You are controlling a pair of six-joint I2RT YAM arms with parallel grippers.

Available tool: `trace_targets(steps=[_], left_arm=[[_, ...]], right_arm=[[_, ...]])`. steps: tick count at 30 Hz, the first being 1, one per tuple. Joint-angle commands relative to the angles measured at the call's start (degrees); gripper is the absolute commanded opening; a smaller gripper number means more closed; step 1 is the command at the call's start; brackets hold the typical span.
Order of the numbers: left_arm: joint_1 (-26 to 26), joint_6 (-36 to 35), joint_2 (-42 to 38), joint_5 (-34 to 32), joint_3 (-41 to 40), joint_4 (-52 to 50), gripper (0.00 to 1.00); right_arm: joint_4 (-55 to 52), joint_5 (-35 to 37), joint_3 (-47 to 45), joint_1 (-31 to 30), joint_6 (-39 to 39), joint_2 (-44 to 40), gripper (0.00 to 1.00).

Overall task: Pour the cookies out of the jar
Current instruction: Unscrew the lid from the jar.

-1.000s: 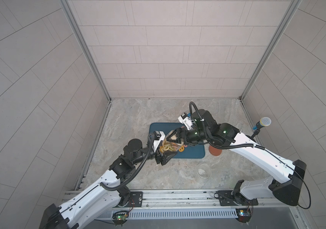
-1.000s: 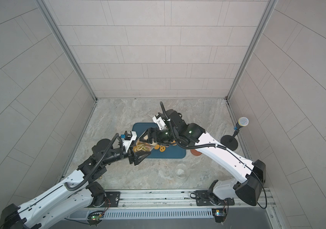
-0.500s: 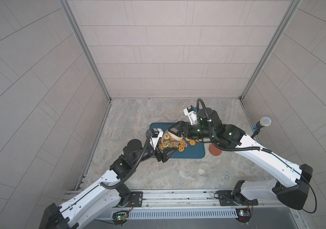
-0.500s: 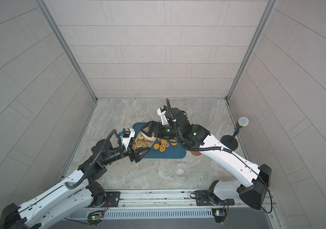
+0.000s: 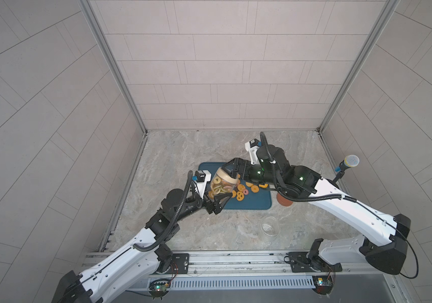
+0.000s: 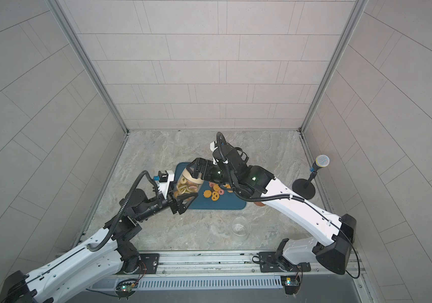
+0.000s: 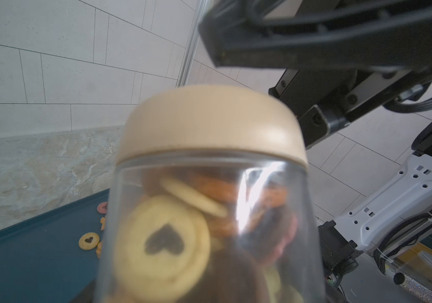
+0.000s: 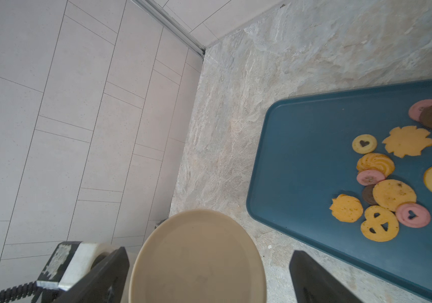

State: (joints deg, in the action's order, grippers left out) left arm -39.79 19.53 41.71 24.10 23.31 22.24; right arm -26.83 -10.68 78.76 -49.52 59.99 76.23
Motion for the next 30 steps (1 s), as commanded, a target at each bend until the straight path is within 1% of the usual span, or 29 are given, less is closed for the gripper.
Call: trace_targets(steps=[1, 4, 8, 11, 12, 14, 15, 17, 18, 19, 21, 23, 25, 26, 27, 28, 30], left_arm=[[-0.37, -0.07, -1.06, 0.29, 0.86, 9.09, 0.0], [-0.39, -0.48, -0.92, 0.24, 0.86, 8.38, 0.0], [-0.37, -0.85, -1.19, -0.34, 0.86, 7.76, 0.0], [-0.45, -1.15, -0.94, -0.61, 1.01, 7.39, 0.0], [-0.42, -1.08, -0.8, -0.59, 1.04, 7.38, 0.0], [-0.41, -0.67, -0.75, -0.71, 0.95, 7.83, 0.0], [-0.38, 0.25, -0.67, -0.95, 0.86, 8.31, 0.0], [-0.33, 3.06, -0.68, -1.38, 0.22, 10.21, 0.0], [-0.38, 4.27, -0.75, -0.61, -0.2, 11.63, 0.0], [-0.17, 5.19, -0.6, 0.56, -0.57, 13.42, 0.0], [-0.02, 7.23, 0.08, 4.26, -0.97, 16.93, 0.0], [0.22, 10.88, 1.56, 8.45, -1.67, 22.59, 0.0], [0.62, 14.74, 3.96, 11.85, -2.25, 28.42, 0.0], [0.89, 16.83, 5.64, 13.81, -2.39, 31.81, 0.0], [1.23, 18.8, 6.97, 15.06, -2.46, 35.05, 0.0], [1.76, 21.2, 8.65, 16.19, -2.64, 38.5, 0.0], [2.75, 25.37, 11.74, 17.62, -2.74, 44.43, 0.0]], right_arm=[[1.79, 0.85, 1.86, -1.18, 2.77, 1.83, 1.0], [2.91, -0.11, 3.16, -1.7, 3.25, 3.34, 1.0], [2.91, -0.14, 4.03, -2.16, 3.57, 4.18, 0.89], [2.38, -0.18, 3.86, -2.49, 3.56, 4.15, 0.91], [2.17, -0.05, 3.78, -2.6, 3.34, 4.11, 0.89], [2.39, -0.24, 3.27, -2.62, 2.92, 3.8, 0.77], [3.04, -0.75, 2.92, -2.67, 2.69, 3.67, 0.66], [5.25, -3.0, 2.29, -2.6, 1.8, 3.56, 0.26], [6.54, -4.31, 2.01, -2.56, 0.91, 3.59, 0.09], [7.8, -5.64, 1.65, -2.44, -0.42, 3.58, 0.0], [9.43, -7.83, 0.67, -1.79, -3.81, 3.08, 0.0], [14.32, -13.71, -1.73, -0.21, -6.08, 2.28, 0.0], [20.69, -19.83, -4.71, 1.52, -6.38, 1.41, 0.0], [25.51, -23.84, -6.35, 2.32, -6.02, 1.02, 0.0], [29.39, -26.33, -7.87, 2.68, -5.39, 0.58, 0.0], [32.44, -27.52, -9.09, 2.92, -5.07, -0.11, 0.0], [34.43, -29.22, -9.61, 2.93, -5.14, -0.43, 0.0]])
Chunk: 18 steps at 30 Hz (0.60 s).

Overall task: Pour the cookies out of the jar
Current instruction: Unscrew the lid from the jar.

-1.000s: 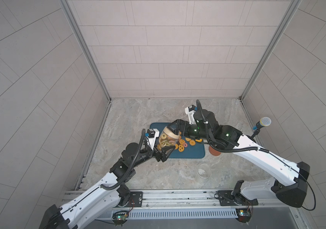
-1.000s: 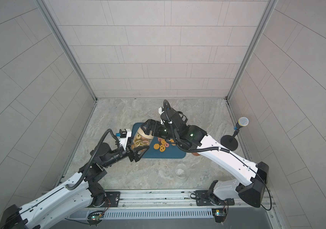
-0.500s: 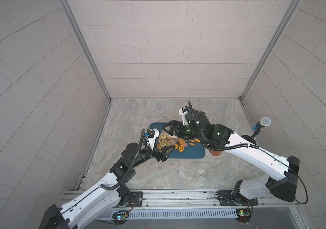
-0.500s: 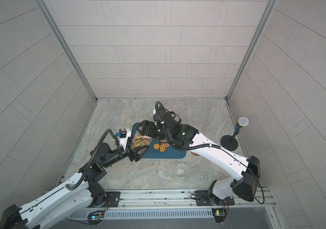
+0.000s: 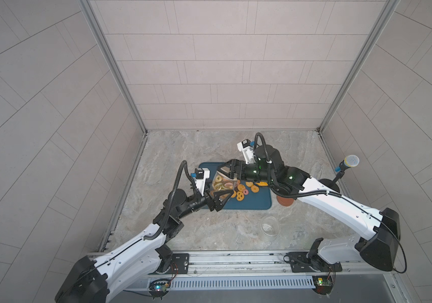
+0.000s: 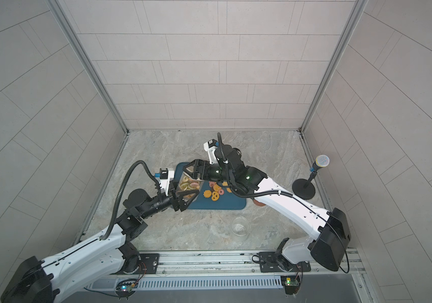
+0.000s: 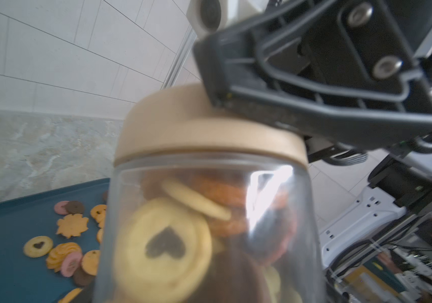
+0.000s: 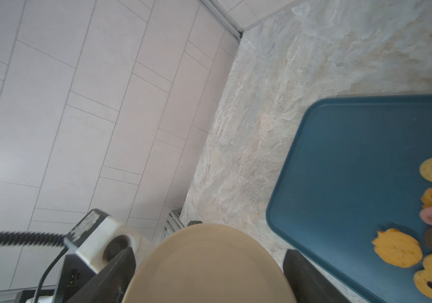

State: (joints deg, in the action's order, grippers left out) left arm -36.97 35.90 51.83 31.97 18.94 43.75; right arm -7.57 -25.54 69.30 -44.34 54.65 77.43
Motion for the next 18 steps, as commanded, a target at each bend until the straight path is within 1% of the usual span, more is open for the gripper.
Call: trace_targets(steps=[1, 3, 4, 5, 6, 7, 8, 9, 10, 11, 13, 14, 15, 16, 18], left_arm=[[0.46, 10.53, 2.92, 10.24, 1.63, 24.98, 0.0], [1.41, 11.91, 4.57, 10.38, 1.89, 26.86, 0.0], [1.96, 11.41, 4.68, 9.7, 1.98, 25.88, 0.0], [2.24, 9.79, 4.12, 9.0, 2.34, 22.82, 0.0], [2.21, 7.04, 3.1, 8.27, 2.85, 18.62, 0.0], [2.23, 2.17, 1.36, 6.74, 3.71, 12.04, 0.0], [2.21, -1.93, -0.78, 4.25, 4.73, 4.31, 0.0], [2.08, -6.15, -2.95, 1.01, 5.84, -2.83, 0.0], [1.61, -10.62, -5.51, -4.76, 7.52, -12.27, 0.0], [0.98, -16.32, -7.52, -10.48, 9.13, -20.26, 0.0], [-0.82, -23.59, -10.25, -21.18, 12.72, -32.43, 0.0], [-1.52, -26.09, -10.49, -25.16, 14.47, -36.69, 0.0], [-2.04, -27.08, -10.69, -28.52, 15.71, -39.76, 0.0], [-2.55, -27.94, -11.03, -31.89, 16.39, -41.7, 0.0], [-3.93, -29.32, -11.77, -36.64, 16.52, -43.06, 0.0]], right_arm=[[14.95, -14.46, 0.02, -2.22, 0.43, -1.41, 0.0], [12.9, -13.8, 0.83, -2.25, 0.34, -0.94, 0.0], [10.63, -12.91, 1.54, -2.25, -0.36, -0.87, 0.18], [6.93, -10.89, 2.44, -2.25, -2.08, -0.96, 0.45], [2.97, -8.13, 3.59, -2.25, -3.9, -1.36, 0.69], [-3.48, -3.29, 5.36, -2.24, -6.11, -1.8, 0.92], [-11.2, 2.75, 7.98, -2.18, -7.88, -2.0, 0.96], [-17.04, 8.12, 10.2, -2.16, -8.61, -2.18, 0.99], [-22.02, 12.43, 12.15, -2.16, -8.96, -2.45, 1.0], [-25.15, 15.06, 13.74, -2.16, -8.9, -2.86, 1.0], [-29.6, 18.71, 15.93, -2.13, -7.38, -3.55, 1.0], [-31.59, 19.61, 17.03, -2.16, -6.6, -3.64, 1.0], [-33.45, 20.52, 18.09, -2.28, -5.89, -3.46, 1.0], [-35.75, 21.44, 19.18, -2.48, -4.97, -3.07, 1.0], [-37.42, 21.25, 20.47, -2.89, -3.59, -2.47, 1.0]])
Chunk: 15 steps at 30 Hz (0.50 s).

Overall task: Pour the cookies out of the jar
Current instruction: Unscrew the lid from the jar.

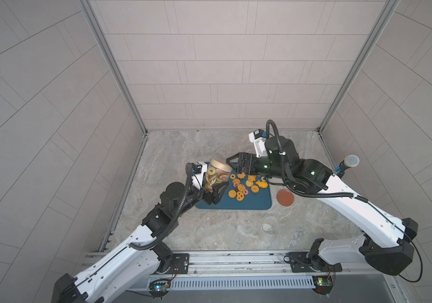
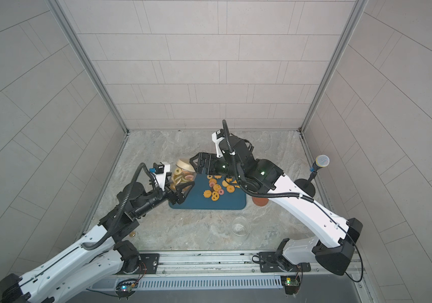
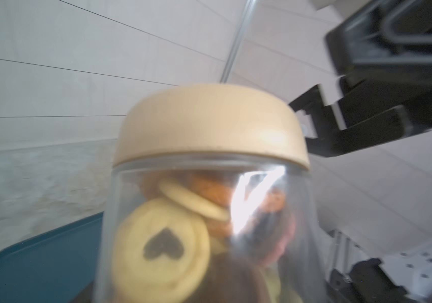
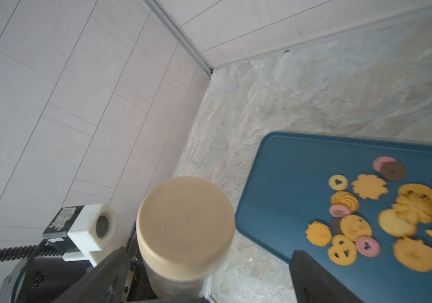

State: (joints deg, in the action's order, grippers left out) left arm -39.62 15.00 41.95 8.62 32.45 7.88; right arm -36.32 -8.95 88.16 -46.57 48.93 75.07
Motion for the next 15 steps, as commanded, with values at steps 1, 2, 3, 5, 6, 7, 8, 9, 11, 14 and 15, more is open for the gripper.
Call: trace_targets(steps=[1, 2, 3, 5, 6, 7, 8, 9, 11, 14, 15], left_arm=[[-2.12, -8.84, -2.18, -15.28, 2.85, -7.3, 0.0], [-3.0, -9.15, -2.32, -16.53, 2.6, -7.12, 0.0], [-3.77, -9.25, -2.48, -17.58, 2.33, -6.7, 0.0], [-5.2, -9.47, -2.41, -17.62, 1.63, -5.2, 0.0], [-5.72, -9.67, -2.26, -17.34, 1.41, -4.57, 0.0], [-6.29, -9.99, -2.28, -16.77, 1.03, -3.72, 0.0], [-6.96, -10.28, -2.3, -16.42, 0.72, -2.89, 0.0], [-7.36, -10.45, -2.25, -15.78, 0.48, -2.2, 0.0], [-7.91, -10.42, -2.54, -12.81, -0.22, -0.46, 0.0], [-8.45, -10.09, -2.48, -9.99, -0.38, 0.37, 0.0], [-8.64, -10.15, -2.44, -9.95, -0.45, 0.32, 0.0]], right_arm=[[-8.58, 4.49, 1.69, -1.09, 3.15, 0.01, 1.0], [-7.7, 4.05, 1.52, -1.53, 4.25, -0.01, 1.0], [-6.42, 3.58, 1.05, -1.97, 5.23, -0.08, 1.0], [-3.73, 2.73, -0.05, -2.8, 8.0, 0.12, 1.0], [-2.82, 2.34, -0.37, -3.11, 8.93, 0.44, 1.0], [-1.9, 2.1, -0.53, -3.49, 9.85, 0.9, 1.0], [-1.49, 2.39, -0.53, -3.98, 10.47, 1.32, 1.0], [-0.85, 2.38, -0.66, -4.29, 10.8, 1.68, 1.0], [0.87, 1.73, -1.13, -4.5, 12.12, 2.44, 1.0], [2.41, 0.92, -1.41, -4.58, 13.43, 3.61, 1.0], [2.85, 0.74, -1.41, -4.67, 13.71, 3.89, 1.0]])
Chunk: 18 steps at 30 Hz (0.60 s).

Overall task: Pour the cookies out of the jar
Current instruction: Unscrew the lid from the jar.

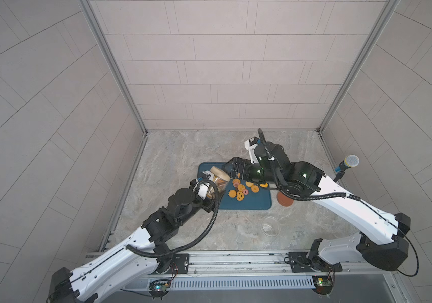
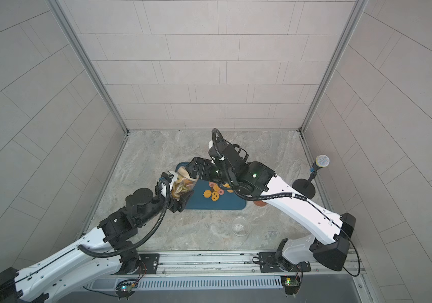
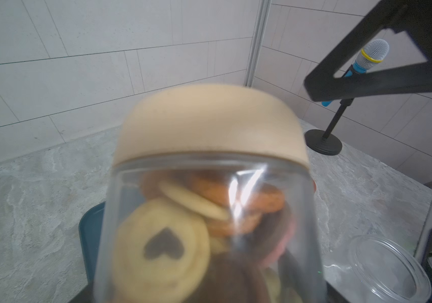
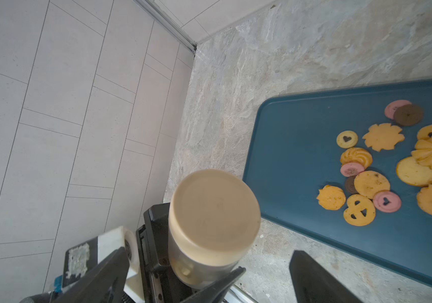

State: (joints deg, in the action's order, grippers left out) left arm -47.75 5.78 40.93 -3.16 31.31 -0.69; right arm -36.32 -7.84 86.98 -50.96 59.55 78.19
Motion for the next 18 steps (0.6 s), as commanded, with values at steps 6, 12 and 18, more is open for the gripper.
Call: trace_targets(steps=[6, 12, 18], left_arm=[[-0.96, -1.04, -2.38, 2.44, -0.19, 9.91, 0.0], [-1.36, -1.12, -3.12, 3.16, -0.89, 10.54, 0.0], [-1.39, -1.23, -3.38, 3.33, -1.25, 10.97, 0.0]], right_arm=[[4.02, 0.29, -2.01, -0.98, 6.35, 2.38, 1.0], [6.04, -0.47, -2.49, -1.34, 8.11, 4.05, 1.0], [8.47, -1.68, -2.87, -1.51, 9.85, 5.7, 1.0]])
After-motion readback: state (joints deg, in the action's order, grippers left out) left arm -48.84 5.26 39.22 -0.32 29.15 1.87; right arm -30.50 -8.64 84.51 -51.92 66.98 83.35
